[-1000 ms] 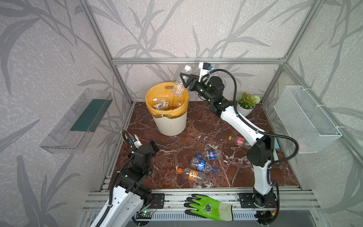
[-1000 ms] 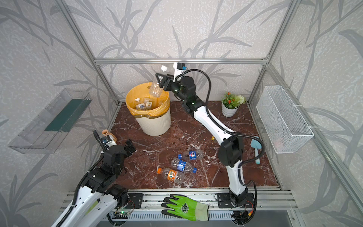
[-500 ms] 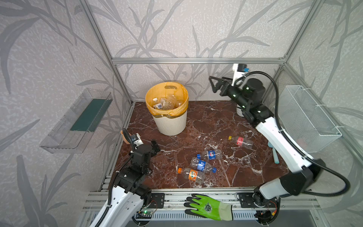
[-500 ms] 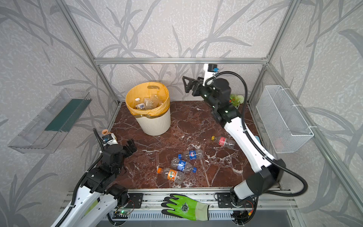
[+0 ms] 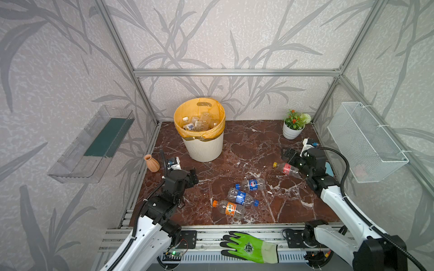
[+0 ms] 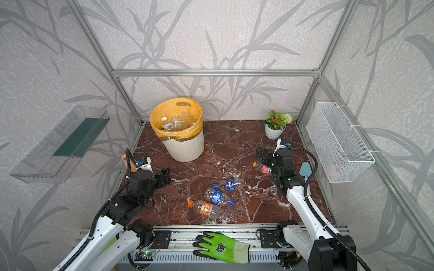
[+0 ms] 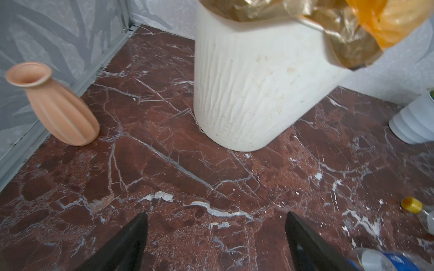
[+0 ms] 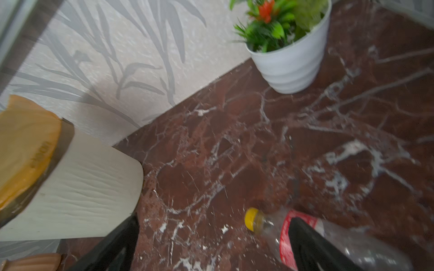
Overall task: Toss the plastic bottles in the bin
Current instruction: 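Lower the left gripper onto the orange-label bottle nearest the robot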
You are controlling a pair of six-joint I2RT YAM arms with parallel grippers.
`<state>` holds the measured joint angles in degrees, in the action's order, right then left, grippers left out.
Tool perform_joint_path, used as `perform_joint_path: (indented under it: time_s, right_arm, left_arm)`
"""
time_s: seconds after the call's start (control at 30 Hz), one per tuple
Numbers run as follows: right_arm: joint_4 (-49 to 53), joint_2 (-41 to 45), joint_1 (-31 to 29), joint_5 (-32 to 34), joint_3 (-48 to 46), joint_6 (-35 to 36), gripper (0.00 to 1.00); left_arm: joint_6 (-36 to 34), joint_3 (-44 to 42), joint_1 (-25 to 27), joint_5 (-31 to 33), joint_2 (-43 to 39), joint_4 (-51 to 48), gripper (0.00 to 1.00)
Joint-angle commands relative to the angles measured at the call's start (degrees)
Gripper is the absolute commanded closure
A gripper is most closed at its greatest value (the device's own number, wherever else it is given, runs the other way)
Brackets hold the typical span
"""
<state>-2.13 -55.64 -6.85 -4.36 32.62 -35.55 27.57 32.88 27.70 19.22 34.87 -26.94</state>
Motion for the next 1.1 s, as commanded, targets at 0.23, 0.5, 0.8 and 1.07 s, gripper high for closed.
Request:
perform_joint_path:
  time_s: [0.23, 0.5, 0.8, 1.07]
  right_arm:
    - [0.81, 8.56, 3.01, 1.99, -6.58, -5.59, 0.01]
    - [0.21, 9.67, 5.34, 1.07, -9.3, -8.51, 0.01]
    - [-0.4, 8.23, 6.81, -0.25, -8.87, -7.96, 0.01]
    - [-1.95, 5.9, 7.46, -1.43, -8.8, -8.46, 0.01]
  left_arm:
    - [-17.08, 4.58, 18.44, 2.88, 8.78, 1.79, 0.09]
    - [-34.47, 10.16, 33.99, 5.36, 21.03, -3.04, 0.1]
    - [-43.15, 12.25, 41.91, 1.93, 24.92, -9.17, 0.16]
    - [-45.23, 14.27, 50.62, 1.28, 34.2, -14.47, 0.25]
